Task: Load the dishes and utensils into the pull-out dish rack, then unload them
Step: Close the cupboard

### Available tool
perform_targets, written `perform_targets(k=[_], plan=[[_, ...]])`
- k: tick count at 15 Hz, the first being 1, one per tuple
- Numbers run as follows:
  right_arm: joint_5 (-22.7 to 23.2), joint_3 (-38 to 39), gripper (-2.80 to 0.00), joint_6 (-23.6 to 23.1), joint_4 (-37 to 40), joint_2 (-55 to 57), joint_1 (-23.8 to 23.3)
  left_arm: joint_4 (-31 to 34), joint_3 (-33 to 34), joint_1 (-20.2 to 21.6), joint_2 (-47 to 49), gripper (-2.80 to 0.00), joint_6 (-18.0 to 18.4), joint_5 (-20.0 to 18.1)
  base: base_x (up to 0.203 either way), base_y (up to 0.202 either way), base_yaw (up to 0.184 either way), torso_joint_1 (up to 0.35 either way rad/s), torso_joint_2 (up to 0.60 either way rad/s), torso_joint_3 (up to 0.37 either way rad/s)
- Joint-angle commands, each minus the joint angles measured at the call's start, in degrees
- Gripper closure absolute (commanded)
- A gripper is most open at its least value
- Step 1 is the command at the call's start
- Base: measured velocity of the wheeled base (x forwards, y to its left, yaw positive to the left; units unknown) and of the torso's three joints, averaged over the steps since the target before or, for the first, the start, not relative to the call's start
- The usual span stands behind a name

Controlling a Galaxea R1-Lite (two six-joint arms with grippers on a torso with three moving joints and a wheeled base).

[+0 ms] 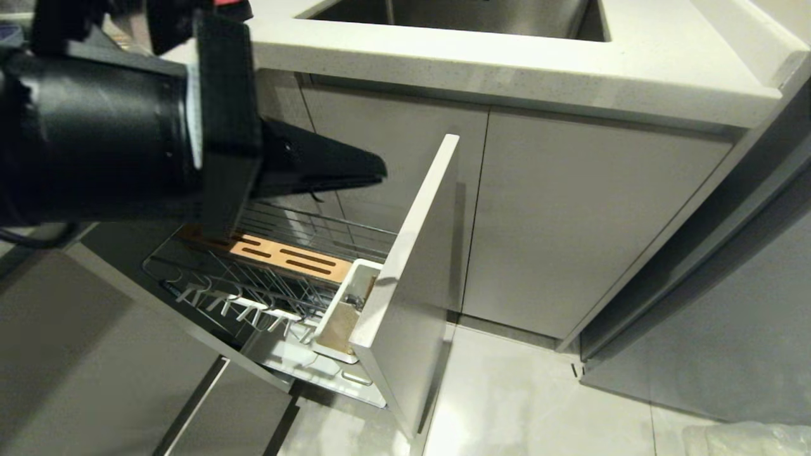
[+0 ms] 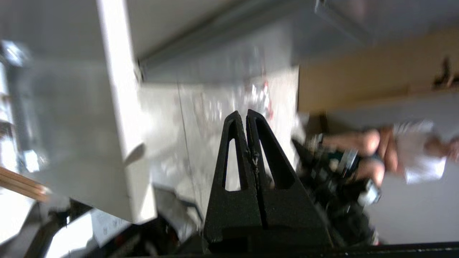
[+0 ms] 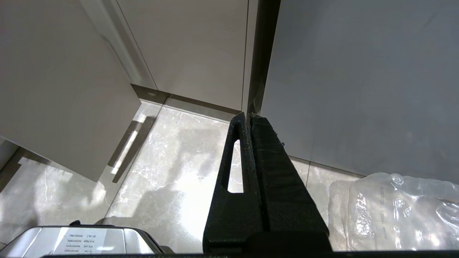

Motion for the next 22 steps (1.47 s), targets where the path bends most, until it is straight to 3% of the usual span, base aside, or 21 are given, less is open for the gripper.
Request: perform_targets(k=[1,5,10,19,22], plan=[[0.03,0.01,0.00,-0.02,0.02,-0.04,0.02,-0.07,1.35,-3.22,2.66,0.00,-0.20,1.14,0.000,0.000,0.000,0.000,0.00,0.000],[0.03,0.01,0.00,-0.02,0.02,-0.04,0.02,0.27,2.64,-6.33,7.66,0.00,-0.12,6.01,0.000,0.000,0.000,0.000,0.00,0.000],[0.03,0.01,0.00,-0.02,0.02,-0.04,0.02,0.13,3.11,-6.59,13.78,0.00,2.47,18.56,0.000,0.000,0.000,0.000,0.00,0.000],[0.03,0.01,0.00,-0.02,0.02,-0.04,0.02,-0.14,3.47,-5.62,14.25,0.00,6.82,31.68,0.000,0.000,0.000,0.000,0.00,0.000],[0.03,0.01,0.00,-0.02,0.02,-0.04,0.02,0.20,4.14,-4.68,13.86,0.00,8.88,33.94,0.000,0.000,0.000,0.000,0.00,0.000]])
